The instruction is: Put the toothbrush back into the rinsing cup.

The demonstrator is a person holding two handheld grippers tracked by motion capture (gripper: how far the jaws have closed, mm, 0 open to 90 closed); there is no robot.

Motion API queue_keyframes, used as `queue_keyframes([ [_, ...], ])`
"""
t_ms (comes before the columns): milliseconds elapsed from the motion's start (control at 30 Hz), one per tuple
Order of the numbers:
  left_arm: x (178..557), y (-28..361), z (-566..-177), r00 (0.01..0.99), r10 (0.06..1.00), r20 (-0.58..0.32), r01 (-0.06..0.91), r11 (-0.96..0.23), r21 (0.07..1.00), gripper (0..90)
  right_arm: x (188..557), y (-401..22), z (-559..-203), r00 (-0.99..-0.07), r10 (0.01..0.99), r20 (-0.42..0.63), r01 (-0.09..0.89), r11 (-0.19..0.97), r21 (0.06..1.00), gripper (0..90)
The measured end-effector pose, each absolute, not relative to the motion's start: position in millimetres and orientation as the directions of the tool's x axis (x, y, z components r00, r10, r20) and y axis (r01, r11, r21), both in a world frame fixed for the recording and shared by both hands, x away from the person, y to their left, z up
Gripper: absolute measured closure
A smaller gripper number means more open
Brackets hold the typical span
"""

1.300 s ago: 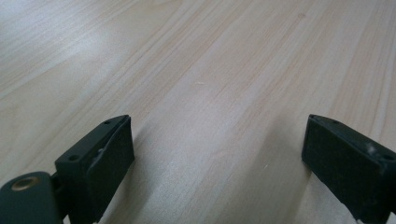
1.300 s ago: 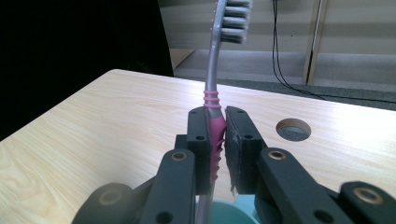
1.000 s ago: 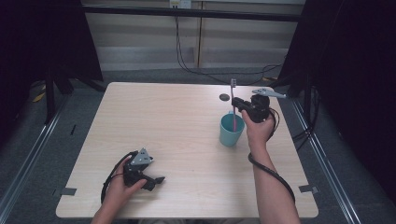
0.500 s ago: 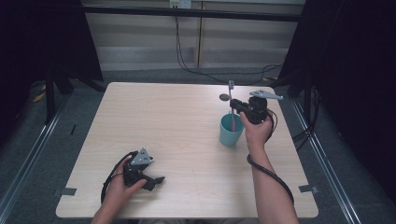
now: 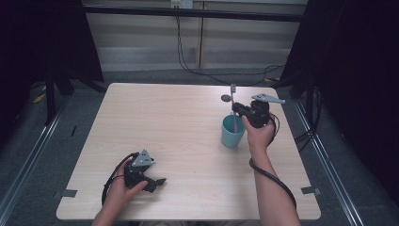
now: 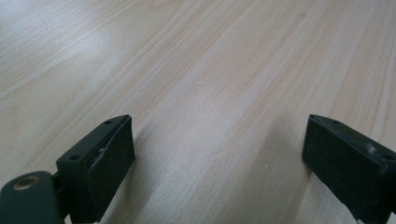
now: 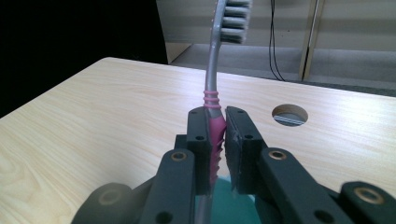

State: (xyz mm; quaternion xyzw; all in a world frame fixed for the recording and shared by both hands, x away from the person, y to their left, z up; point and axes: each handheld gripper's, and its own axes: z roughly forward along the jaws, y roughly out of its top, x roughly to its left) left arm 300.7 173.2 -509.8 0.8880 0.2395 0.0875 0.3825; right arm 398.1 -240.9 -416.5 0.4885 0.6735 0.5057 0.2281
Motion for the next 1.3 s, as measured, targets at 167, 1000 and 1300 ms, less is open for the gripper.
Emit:
queue_keyframes([
  [167,300.7,173.2,-509.8,0.870,0.492,-0.028,0.358,-0.593,0.721,9.0,393.6,-242.7,-417.9,-0.416,0.891,0.183,0.422,0.010,0.907,81.0],
  [1000,300.7,173.2,-509.8,0.870,0.493,-0.026,0.358,-0.593,0.721,9.1,374.2,-246.2,-432.7,-0.421,0.886,0.194,0.439,0.013,0.898,80.7],
  [1300,300.7,173.3,-509.8,0.870,0.493,-0.026,0.358,-0.593,0.721,9.1,368.4,-247.1,-437.3,-0.422,0.887,0.187,0.458,0.030,0.889,80.5],
])
